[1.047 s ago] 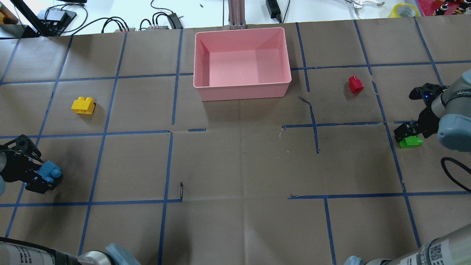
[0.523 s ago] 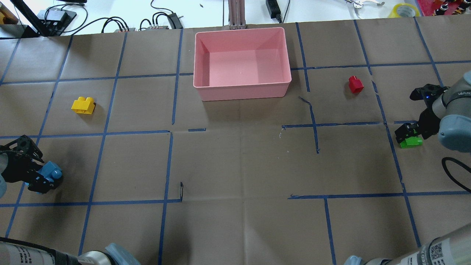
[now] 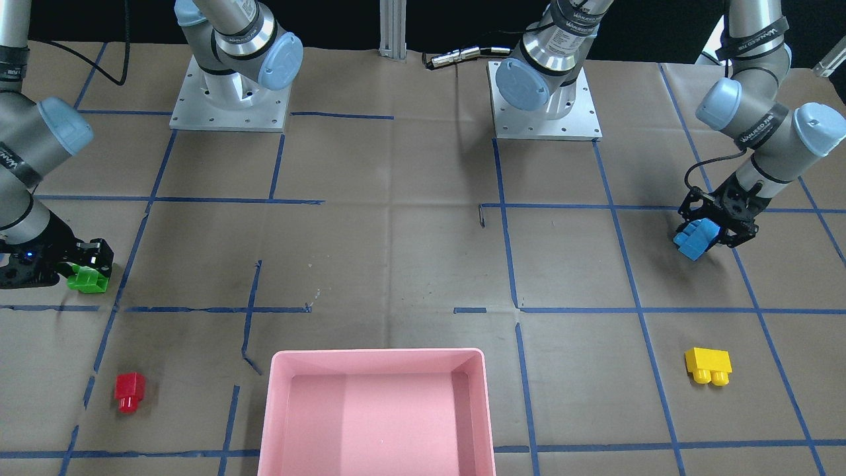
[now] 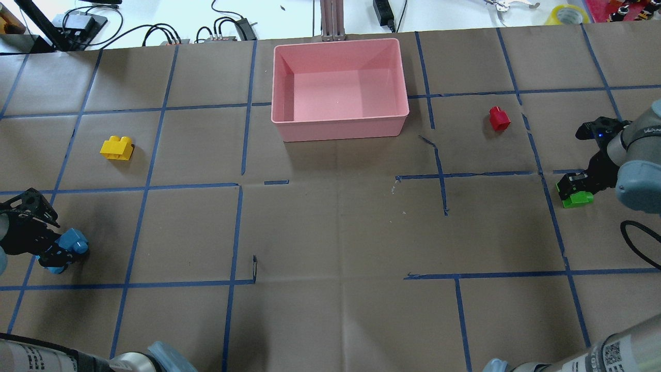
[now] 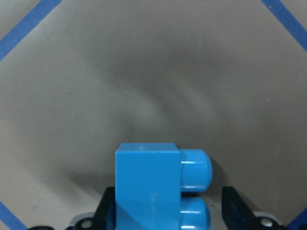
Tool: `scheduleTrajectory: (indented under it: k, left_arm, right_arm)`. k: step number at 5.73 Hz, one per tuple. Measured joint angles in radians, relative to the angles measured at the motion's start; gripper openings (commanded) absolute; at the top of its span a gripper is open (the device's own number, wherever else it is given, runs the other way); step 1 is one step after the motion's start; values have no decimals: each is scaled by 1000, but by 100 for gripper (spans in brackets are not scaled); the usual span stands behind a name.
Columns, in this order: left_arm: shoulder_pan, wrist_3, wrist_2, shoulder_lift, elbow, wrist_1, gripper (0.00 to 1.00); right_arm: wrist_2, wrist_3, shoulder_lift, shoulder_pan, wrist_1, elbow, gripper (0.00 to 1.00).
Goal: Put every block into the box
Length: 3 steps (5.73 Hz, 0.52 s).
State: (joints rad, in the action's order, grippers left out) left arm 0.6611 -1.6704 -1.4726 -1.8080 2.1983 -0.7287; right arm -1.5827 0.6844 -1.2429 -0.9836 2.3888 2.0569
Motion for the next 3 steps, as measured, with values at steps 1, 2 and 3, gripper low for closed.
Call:
scheduleTrajectory:
  k: [1, 2, 3]
  left_arm:
    - [0, 2, -1, 1, -2, 5, 13]
    - [0, 11, 0, 8, -7, 8, 8]
    - [4, 28, 0, 23, -35, 4, 7]
  right_arm:
    - [-6, -2, -9, 0, -18, -9, 9]
    - [-9, -4, -28, 0, -66, -32, 9]
    - [-9, -12, -60, -4, -153, -81, 9]
